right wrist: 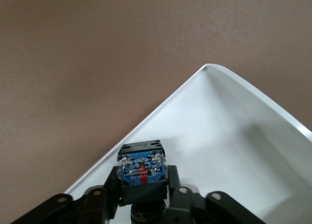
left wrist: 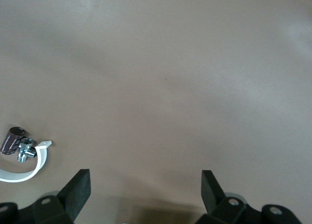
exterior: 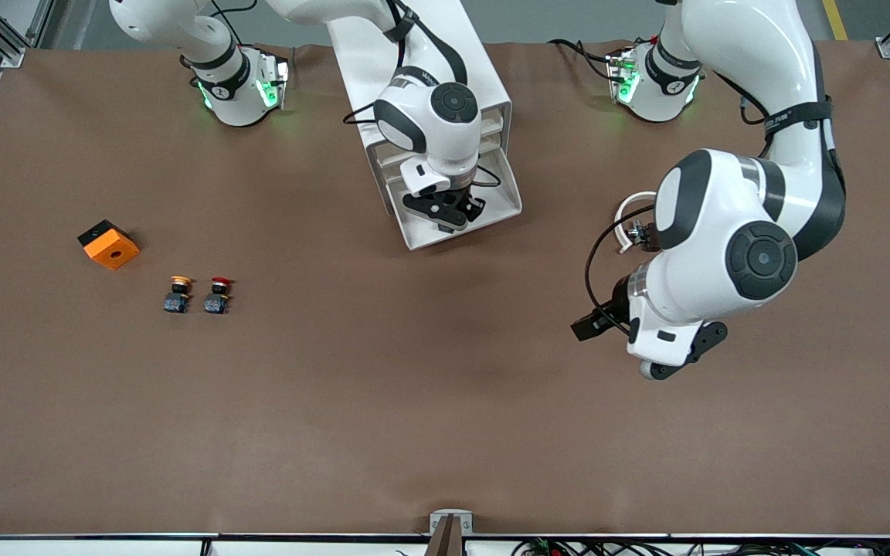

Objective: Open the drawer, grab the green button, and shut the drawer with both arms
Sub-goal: 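Lift the green button and carry it toward the red button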

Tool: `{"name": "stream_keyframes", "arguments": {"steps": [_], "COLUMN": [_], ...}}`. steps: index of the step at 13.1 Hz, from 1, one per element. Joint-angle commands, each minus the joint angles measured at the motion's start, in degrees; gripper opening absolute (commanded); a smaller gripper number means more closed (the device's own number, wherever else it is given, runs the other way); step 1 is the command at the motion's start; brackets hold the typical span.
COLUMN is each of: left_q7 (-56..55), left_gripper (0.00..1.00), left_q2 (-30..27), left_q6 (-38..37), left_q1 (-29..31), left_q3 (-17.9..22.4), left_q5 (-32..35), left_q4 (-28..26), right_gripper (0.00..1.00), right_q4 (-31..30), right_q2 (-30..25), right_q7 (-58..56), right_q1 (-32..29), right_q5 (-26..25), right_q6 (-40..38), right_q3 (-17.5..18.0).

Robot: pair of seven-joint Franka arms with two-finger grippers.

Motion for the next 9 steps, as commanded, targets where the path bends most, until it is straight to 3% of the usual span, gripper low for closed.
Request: {"name": "stream_keyframes", "arguments": {"steps": [1, 5, 9], "left_q7": [0.68, 0.68, 0.68], "left_gripper": [1.00, 1.00, 1.00], "left_q2": [-1.32, -1.41, -0.71], "left_q6": [1.07, 1.07, 2.83], "left_q1": [-1.69, -2.83, -3.72], "left_q3": [0.51, 0.51, 0.43], "left_q5": [1.17, 1.26, 1.17], "left_q4": [-1.57, -1.66, -1.66], "right_gripper": [0.00, 0.00, 0.00], "right_q4": [1.59, 5.09, 10.20], "right_q2": [1.18, 0.22, -4.16], "right_q7": [0.78, 0.69, -8.49], "right_q1": [0.81, -1.99, -10.42], "right_q5": [-1.02, -0.15, 0.81], "right_q6": [0.34, -1.67, -12.73], "right_q3": [-0.55, -0.73, -0.46]}}
